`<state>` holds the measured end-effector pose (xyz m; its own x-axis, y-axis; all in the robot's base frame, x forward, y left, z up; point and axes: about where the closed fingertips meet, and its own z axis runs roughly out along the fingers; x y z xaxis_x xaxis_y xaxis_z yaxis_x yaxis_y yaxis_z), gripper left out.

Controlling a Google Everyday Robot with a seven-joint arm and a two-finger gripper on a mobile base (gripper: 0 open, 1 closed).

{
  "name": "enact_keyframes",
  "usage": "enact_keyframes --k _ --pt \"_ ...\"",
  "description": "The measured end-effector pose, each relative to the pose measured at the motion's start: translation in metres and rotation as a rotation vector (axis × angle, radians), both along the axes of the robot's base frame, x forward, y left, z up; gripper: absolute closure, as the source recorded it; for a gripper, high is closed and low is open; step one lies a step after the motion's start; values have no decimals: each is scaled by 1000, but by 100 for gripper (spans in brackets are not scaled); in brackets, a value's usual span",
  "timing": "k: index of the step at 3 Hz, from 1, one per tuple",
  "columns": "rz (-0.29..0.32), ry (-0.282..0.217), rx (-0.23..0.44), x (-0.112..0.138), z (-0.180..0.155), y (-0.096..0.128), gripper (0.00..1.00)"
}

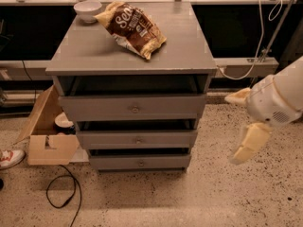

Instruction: Open middle drawer

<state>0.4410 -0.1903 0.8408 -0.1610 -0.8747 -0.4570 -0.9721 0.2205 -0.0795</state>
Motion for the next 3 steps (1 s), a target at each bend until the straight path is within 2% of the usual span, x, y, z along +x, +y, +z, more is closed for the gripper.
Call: enact_keyframes --k 1,2,3 --pt "25 5 145 8 -55 46 0" --pt "25 5 145 8 -55 46 0" --pt "33 19 136 13 -78 45 0"
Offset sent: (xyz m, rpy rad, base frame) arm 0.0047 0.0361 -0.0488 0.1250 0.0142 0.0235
